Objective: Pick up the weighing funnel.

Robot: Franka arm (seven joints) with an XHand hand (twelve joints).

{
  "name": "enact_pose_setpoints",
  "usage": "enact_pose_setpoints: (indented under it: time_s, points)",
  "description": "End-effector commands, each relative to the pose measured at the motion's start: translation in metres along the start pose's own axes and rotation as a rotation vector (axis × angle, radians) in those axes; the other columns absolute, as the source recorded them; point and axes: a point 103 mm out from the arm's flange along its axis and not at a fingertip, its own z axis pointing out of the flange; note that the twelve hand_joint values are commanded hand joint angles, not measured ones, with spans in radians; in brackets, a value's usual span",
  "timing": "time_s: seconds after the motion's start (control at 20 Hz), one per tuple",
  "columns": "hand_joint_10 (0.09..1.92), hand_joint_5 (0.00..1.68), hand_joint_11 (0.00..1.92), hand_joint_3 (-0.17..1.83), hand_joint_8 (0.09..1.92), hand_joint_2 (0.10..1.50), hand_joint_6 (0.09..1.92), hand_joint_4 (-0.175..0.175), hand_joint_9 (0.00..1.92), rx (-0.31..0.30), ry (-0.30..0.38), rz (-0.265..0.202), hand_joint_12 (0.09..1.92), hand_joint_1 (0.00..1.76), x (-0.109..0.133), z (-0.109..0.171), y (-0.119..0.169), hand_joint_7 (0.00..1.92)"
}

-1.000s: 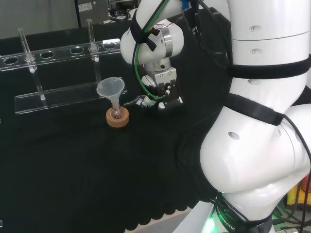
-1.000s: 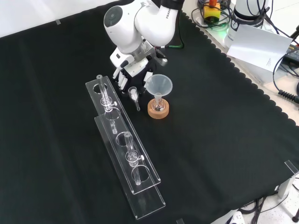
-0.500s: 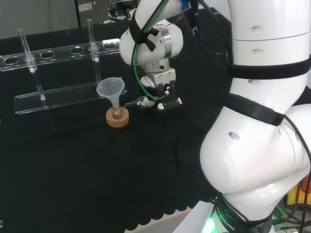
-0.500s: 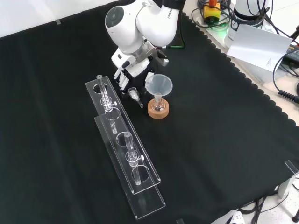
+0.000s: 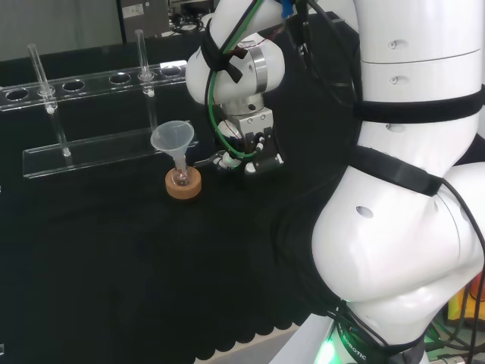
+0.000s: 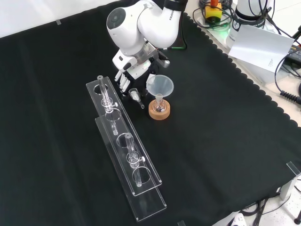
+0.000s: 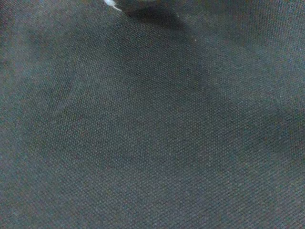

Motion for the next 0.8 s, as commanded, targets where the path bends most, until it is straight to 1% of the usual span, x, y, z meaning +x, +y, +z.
enact_pose_setpoints:
  time_s: [0.05, 0.3, 0.65, 0.8]
  points:
    - [0.58, 0.5, 0.39, -0.17, 0.71, 1.01, 0.58, -0.05, 0.73, 0.004, -0.001, -0.006, 1.3, 0.98, 0.0016, 0.0015, 0.0011, 0.53]
    - [0.58, 0.57, 0.4, -0.17, 0.72, 1.01, 0.61, -0.039, 0.75, 0.017, -0.002, -0.003, 1.3, 0.99, 0.0012, 0.0033, 0.0015, 0.55]
    - [0.57, 0.62, 0.41, -0.17, 0.69, 1.02, 0.64, -0.028, 0.77, 0.028, 0.002, -0.022, 1.29, 0.99, 0.0032, 0.0044, 0.0023, 0.6]
    - [0.56, 0.65, 0.42, -0.17, 0.69, 1.03, 0.65, -0.019, 0.78, 0.062, 0.001, -0.013, 1.29, 1.0, 0.0023, 0.0063, 0.0039, 0.61]
